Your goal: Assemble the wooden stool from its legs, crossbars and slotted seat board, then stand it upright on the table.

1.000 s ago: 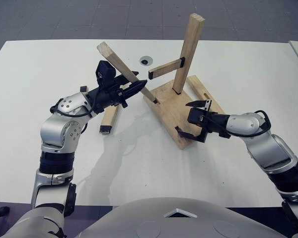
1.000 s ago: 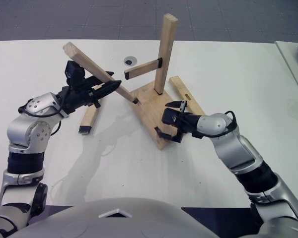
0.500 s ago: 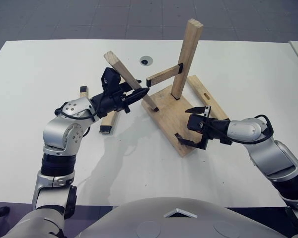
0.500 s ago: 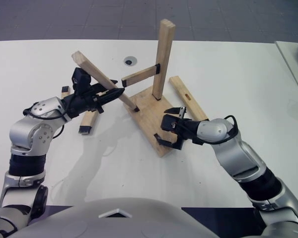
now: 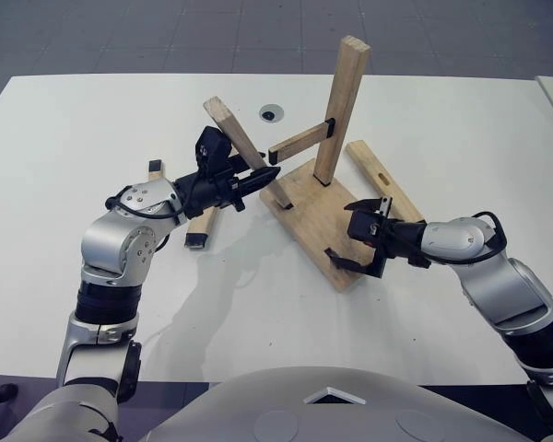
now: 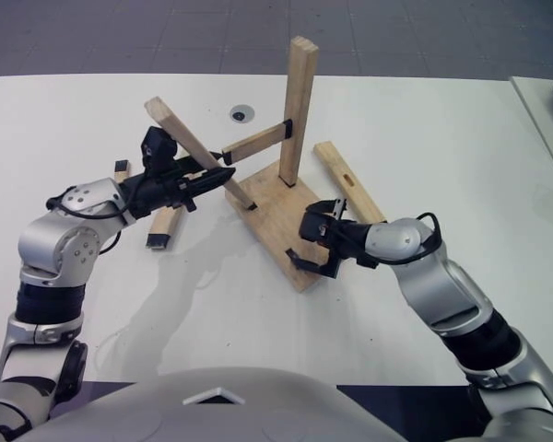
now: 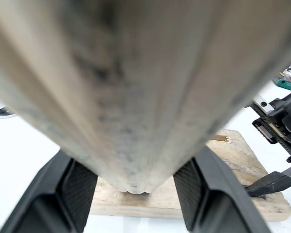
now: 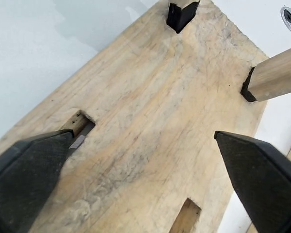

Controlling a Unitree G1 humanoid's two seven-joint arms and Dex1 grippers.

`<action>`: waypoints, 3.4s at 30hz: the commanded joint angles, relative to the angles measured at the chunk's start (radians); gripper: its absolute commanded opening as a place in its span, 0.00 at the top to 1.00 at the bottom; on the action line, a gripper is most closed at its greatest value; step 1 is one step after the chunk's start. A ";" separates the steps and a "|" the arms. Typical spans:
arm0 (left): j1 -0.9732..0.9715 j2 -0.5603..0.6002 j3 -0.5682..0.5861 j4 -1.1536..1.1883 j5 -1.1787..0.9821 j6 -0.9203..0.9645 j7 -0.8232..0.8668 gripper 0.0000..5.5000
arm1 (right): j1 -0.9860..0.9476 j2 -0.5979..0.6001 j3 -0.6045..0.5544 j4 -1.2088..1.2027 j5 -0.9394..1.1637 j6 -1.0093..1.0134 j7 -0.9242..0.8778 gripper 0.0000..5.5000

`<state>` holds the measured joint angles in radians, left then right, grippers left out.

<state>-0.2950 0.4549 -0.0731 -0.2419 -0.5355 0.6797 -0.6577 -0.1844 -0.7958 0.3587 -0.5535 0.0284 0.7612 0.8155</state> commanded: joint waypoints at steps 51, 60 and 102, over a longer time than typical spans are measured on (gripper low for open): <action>-0.069 0.085 -0.243 0.209 0.125 0.207 -0.028 0.63 | -0.439 0.371 0.072 0.658 -0.103 -0.461 0.035 1.00; -0.071 0.102 -0.288 0.223 0.134 0.217 -0.063 0.63 | -0.576 0.433 -0.088 0.556 -0.081 -0.498 -0.106 1.00; -0.097 0.070 -0.275 0.216 0.080 0.256 -0.020 0.63 | -0.463 0.343 -0.051 0.465 0.058 -0.269 0.048 1.00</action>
<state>-0.4859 0.4910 -0.2412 -0.1273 -0.5024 0.7647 -0.6631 -0.6824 -0.4591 0.3617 -0.0518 0.0689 0.4275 0.9070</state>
